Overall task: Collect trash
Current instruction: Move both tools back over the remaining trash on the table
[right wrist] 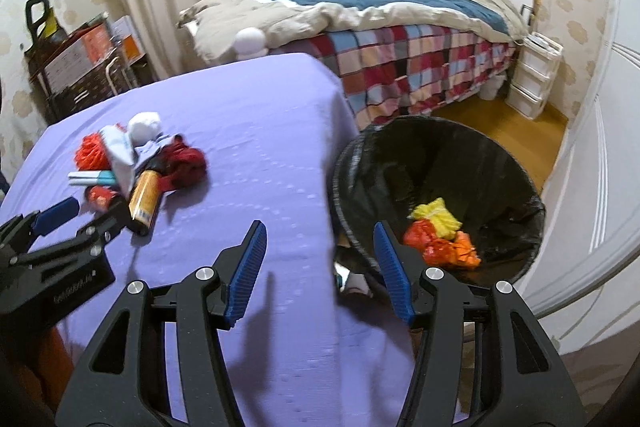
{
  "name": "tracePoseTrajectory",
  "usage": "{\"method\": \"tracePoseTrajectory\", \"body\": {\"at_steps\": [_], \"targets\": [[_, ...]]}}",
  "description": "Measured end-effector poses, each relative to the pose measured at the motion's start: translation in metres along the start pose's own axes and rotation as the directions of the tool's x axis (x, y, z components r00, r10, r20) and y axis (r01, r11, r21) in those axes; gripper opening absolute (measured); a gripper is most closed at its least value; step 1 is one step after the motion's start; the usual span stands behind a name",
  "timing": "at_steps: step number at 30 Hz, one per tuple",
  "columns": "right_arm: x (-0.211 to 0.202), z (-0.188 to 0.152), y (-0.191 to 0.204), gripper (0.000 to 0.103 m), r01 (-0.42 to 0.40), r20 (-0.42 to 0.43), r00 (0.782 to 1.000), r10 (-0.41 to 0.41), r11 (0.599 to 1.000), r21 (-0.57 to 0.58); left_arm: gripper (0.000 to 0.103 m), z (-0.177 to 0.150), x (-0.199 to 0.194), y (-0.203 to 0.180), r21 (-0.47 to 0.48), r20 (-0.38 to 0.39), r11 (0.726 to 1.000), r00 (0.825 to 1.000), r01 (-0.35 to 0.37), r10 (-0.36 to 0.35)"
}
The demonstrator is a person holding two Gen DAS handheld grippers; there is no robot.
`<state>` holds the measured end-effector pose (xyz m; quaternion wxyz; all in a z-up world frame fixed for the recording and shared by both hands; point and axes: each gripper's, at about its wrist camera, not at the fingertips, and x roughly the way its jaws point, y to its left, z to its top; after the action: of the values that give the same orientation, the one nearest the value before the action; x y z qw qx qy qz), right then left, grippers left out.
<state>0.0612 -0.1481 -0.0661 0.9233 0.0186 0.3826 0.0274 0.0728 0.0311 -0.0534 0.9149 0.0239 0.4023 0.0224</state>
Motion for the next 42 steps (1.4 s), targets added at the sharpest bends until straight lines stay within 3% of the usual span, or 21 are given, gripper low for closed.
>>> {"method": "tracePoseTrajectory", "body": {"at_steps": [19, 30, 42], "targets": [[0.009, -0.004, 0.024, 0.055, -0.031, -0.030, 0.999, 0.030, 0.999, -0.044, 0.073, -0.002, 0.018, 0.030, -0.062, -0.062, 0.997, 0.997, -0.041, 0.037], [0.010, -0.005, 0.025, 0.055, -0.030, -0.029, 0.999, 0.028, 0.998, -0.050, 0.073, -0.020, 0.015, 0.074, -0.143, -0.119, 0.986, 0.991, -0.082, 0.065], [0.011, -0.006, 0.029, 0.055, -0.024, -0.028, 0.999, 0.022, 0.998, -0.060, 0.076, -0.012, 0.013, 0.069, -0.147, -0.087, 0.987, 0.995, -0.069, 0.057]]}}
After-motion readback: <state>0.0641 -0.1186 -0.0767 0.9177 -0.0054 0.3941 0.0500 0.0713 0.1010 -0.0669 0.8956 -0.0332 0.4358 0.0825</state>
